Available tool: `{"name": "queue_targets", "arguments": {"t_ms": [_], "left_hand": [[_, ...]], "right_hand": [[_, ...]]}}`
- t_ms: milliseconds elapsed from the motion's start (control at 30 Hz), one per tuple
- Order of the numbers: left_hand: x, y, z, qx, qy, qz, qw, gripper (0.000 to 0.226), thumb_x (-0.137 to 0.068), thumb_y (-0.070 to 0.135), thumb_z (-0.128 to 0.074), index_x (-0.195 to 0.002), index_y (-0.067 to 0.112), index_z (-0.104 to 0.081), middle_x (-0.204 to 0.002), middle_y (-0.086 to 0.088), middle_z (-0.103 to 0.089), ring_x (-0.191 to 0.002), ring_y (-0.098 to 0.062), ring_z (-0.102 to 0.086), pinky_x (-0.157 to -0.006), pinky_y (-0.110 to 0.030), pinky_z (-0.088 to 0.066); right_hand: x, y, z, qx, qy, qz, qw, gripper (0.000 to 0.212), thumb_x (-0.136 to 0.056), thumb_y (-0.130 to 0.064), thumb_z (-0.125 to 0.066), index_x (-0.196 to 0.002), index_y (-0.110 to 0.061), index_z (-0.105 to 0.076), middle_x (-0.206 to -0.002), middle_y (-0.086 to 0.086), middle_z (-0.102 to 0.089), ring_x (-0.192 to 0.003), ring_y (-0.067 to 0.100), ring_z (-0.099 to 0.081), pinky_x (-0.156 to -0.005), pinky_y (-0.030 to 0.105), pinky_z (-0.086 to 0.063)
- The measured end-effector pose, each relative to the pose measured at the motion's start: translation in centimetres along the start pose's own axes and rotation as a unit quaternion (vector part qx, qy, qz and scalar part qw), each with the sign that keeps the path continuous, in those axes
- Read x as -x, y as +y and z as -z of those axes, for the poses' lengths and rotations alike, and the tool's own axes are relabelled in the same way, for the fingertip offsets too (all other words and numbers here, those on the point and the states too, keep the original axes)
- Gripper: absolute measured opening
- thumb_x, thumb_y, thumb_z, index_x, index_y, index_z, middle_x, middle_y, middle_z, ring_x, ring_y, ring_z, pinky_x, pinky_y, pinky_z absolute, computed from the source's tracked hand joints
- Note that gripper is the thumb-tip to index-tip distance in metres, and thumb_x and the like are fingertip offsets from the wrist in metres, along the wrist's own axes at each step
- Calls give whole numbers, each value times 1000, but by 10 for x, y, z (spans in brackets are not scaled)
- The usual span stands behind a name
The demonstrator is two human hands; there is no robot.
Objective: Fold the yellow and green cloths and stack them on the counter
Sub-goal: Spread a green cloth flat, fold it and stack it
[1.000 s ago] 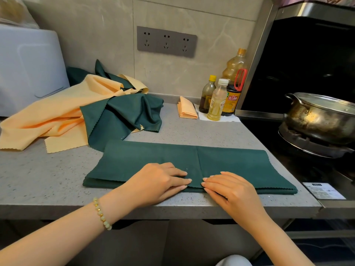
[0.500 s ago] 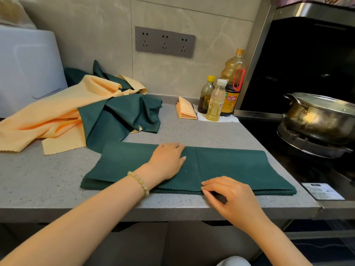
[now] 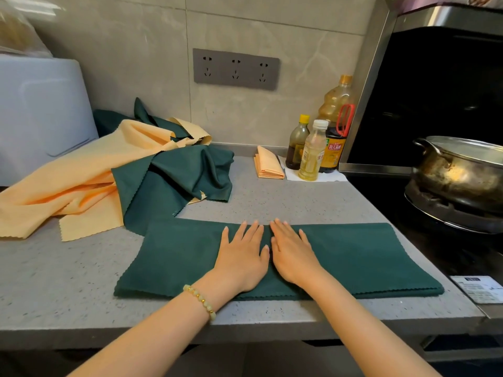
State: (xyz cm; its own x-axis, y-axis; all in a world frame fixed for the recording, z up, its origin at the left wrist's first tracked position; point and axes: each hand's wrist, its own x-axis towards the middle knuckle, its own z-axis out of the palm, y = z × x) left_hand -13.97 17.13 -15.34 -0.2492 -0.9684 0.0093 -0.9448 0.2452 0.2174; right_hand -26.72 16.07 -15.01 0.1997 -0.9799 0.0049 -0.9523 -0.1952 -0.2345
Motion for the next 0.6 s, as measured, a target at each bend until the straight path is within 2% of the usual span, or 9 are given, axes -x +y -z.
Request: {"name": "queue_targets", "arguments": {"t_ms": [133, 233, 400, 600], "left_hand": [[0, -2, -2, -5, 3, -1, 1000, 58, -102, 43, -17, -153, 21, -1, -161, 7, 5, -147, -14, 10, -118, -46, 8], [0, -2, -2, -14, -4, 1, 1000, 63, -100, 51, -17, -153, 22, 0, -160, 7, 6, -147, -15, 10, -118, -47, 8], [0, -3, -1, -12, -6, -2, 1000, 73, -95, 62, -17, -154, 22, 0, -160, 7, 6, -147, -14, 10, -118, -48, 8], [1, -2, -1, -17, -8, 1, 1000, 73, -95, 63, -17, -154, 23, -1, -160, 8, 5, -147, -14, 10, -118, -47, 8]], "right_hand": [[3, 18, 2, 31, -14, -9, 999, 53, -102, -42, -14, -152, -28, -1, -159, -9, 6, -146, 11, 7, -118, 40, 5], [9, 39, 8, 42, -13, -18, 999, 54, -101, -47, -13, -151, -32, 1, -158, -11, 8, -145, 10, 8, -118, 39, 5], [21, 84, 20, 45, 2, -51, 998, 56, -99, -52, -14, -151, -33, -1, -158, -12, 6, -145, 7, 6, -119, 35, 3], [37, 151, 40, 55, 6, -135, 989, 60, -99, -52, -15, -152, -27, -4, -159, -7, 2, -146, 10, 2, -119, 33, -3]]}}
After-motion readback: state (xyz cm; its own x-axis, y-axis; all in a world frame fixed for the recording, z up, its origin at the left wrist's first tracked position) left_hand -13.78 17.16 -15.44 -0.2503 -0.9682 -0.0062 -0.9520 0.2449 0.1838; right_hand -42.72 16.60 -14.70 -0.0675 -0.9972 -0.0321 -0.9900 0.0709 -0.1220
